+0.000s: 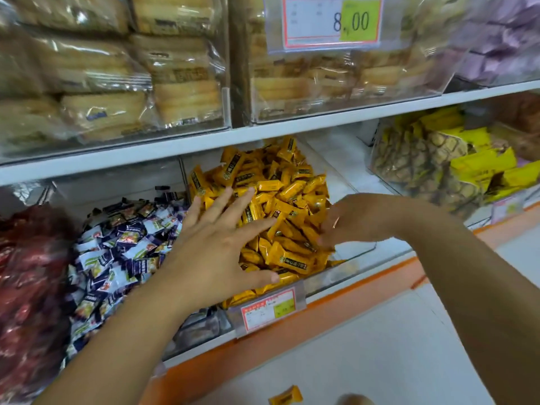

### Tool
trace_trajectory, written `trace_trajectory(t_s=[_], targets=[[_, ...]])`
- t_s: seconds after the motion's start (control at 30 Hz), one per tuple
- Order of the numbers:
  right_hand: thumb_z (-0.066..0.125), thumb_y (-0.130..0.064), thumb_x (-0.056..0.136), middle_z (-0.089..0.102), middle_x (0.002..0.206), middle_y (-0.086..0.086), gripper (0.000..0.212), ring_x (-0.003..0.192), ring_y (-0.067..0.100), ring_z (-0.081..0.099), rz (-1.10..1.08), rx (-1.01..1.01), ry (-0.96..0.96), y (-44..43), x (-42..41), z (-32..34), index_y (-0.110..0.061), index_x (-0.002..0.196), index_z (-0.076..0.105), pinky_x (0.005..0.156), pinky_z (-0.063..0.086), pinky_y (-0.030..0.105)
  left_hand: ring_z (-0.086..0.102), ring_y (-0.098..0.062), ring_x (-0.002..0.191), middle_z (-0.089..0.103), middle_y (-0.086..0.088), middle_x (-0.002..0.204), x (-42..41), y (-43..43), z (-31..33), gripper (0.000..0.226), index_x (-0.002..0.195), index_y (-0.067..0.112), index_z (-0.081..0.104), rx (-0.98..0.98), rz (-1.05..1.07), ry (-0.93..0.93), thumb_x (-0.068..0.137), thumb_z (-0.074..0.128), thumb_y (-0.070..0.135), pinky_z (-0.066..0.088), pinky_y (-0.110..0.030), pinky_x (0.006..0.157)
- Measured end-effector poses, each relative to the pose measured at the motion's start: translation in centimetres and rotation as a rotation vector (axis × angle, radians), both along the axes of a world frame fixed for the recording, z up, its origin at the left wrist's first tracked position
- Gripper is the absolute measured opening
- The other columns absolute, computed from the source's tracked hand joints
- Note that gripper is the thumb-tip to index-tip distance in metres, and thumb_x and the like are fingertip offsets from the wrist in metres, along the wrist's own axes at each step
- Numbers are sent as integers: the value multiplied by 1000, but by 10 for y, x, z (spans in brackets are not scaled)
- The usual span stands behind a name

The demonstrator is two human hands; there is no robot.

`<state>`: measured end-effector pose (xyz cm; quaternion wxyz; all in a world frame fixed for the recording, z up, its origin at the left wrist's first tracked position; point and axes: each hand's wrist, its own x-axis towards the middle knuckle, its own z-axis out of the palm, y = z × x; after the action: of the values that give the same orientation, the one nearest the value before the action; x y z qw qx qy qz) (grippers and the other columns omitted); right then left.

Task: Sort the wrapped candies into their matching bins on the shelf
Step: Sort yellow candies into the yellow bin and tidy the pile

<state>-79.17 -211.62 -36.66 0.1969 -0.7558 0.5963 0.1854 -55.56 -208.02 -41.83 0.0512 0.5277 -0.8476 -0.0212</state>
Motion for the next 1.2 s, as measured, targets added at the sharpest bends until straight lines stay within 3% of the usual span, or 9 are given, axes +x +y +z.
trace_trajectory(t_s=[0.13,0.23,0.47,0.63,0.73,0.8,0.97,1.13,1.2], targets=[[64,-79,61,23,157,-6,115,140,22,30,-84,218,-68,-5,15,-42,-29,152,13,112,32,39,-23,-17,144,-31,13,153,-6,-2,-2,90,141,60,8,-3,24,-114,62,38,91,-12,-56,114],[70,-74,60,19,158,-5,127,143,22,25,-127,196,-139,-11,20,-59,-27,152,-3,113,31,39,-19,-19,145,-26,10,156,-11,-3,-4,88,141,58,14,-31,38,-159,64,48,85,-6,-58,114],[87,-41,63,49,135,-13,92,129,13,41,-287,309,-570,-12,13,-65,-26,138,37,107,37,33,1,-19,148,-1,8,161,-16,-4,-5,74,132,56,40,-101,41,-109,61,43,76,8,-59,114],[90,-41,55,42,144,-15,114,135,14,37,-245,266,-575,-13,23,-75,-26,147,25,111,34,37,-22,-17,144,-33,8,153,-21,-4,-2,94,143,54,-3,-18,30,-211,71,52,77,4,-49,118],[88,-20,65,54,114,-22,79,112,6,48,-311,242,-692,-13,20,-74,-25,128,41,91,42,21,-21,-19,144,-36,8,151,-26,-6,-1,104,142,55,-11,10,3,-209,66,57,79,12,-50,117],[86,-15,66,55,114,-20,84,111,9,48,-345,218,-759,-15,17,-73,-24,136,40,87,43,20,-16,-19,145,-34,11,151,-28,-8,1,102,142,55,-3,18,23,-159,66,62,76,18,-52,113],[90,-21,57,46,140,-7,111,131,18,42,-395,185,-826,-25,18,-70,-29,149,28,106,41,37,6,-17,143,-16,18,155,-31,-21,9,82,137,47,28,11,24,-46,68,72,59,29,-50,107],[83,-10,67,69,105,-1,52,93,15,68,-375,92,-964,-41,19,-41,-30,109,60,79,58,33,44,-16,120,44,7,132,-29,-42,22,60,124,35,44,-38,38,220,73,75,39,43,-34,92],[83,-16,66,66,113,2,59,95,20,66,-352,12,-891,-51,26,-28,-25,119,58,75,60,38,48,-9,98,49,12,111,-26,-51,27,50,115,36,47,-63,48,278,74,76,33,40,-26,72]])
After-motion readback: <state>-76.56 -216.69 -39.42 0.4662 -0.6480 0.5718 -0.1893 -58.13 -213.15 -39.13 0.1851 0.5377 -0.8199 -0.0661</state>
